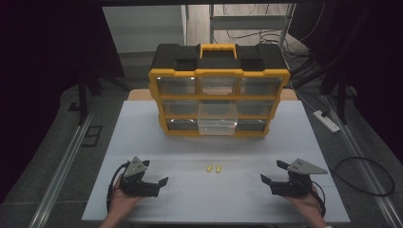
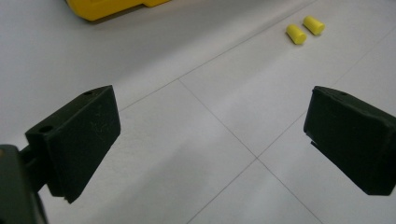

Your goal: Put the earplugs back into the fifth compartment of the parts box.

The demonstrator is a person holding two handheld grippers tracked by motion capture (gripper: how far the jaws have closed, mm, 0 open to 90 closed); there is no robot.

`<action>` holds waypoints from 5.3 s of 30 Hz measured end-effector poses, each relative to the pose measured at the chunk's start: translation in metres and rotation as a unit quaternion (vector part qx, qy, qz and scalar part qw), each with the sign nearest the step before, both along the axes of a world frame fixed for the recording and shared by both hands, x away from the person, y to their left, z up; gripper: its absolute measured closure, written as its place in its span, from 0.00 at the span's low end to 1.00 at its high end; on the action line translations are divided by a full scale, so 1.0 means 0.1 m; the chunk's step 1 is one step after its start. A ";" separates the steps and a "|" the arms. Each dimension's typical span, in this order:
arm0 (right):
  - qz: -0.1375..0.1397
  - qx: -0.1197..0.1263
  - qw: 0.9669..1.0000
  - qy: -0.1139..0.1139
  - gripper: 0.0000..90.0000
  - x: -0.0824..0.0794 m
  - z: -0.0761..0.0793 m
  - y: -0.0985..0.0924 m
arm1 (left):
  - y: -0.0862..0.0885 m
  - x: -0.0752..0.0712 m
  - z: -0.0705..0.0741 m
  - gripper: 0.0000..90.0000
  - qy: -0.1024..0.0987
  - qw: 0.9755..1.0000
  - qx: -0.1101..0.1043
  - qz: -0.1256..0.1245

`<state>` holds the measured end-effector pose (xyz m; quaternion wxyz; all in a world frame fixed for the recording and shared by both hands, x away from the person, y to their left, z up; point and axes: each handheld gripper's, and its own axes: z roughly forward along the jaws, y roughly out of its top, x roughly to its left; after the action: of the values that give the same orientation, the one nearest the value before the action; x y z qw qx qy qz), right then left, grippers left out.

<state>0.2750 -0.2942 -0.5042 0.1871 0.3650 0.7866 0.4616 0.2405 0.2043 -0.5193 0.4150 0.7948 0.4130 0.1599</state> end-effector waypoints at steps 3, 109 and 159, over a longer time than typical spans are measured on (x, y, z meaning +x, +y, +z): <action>0.000 0.002 1.000 0.001 0.17 0.02 -0.01 0.00 | 0.00 -0.01 -0.01 0.04 0.002 1.000 -0.002 0.001; 0.004 -0.013 1.000 -0.007 0.19 -0.03 0.00 0.07 | -1.56 0.92 0.10 0.17 0.078 0.983 0.103 -0.133; -0.001 -0.023 1.000 -0.009 0.19 -0.03 -0.01 0.05 | -1.38 0.71 0.29 0.88 0.051 0.984 0.045 -0.165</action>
<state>0.2721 -0.2890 -0.5048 0.2028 0.3573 0.7947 0.4468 0.3115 0.0666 -0.4899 0.3782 0.8769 0.2891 0.0667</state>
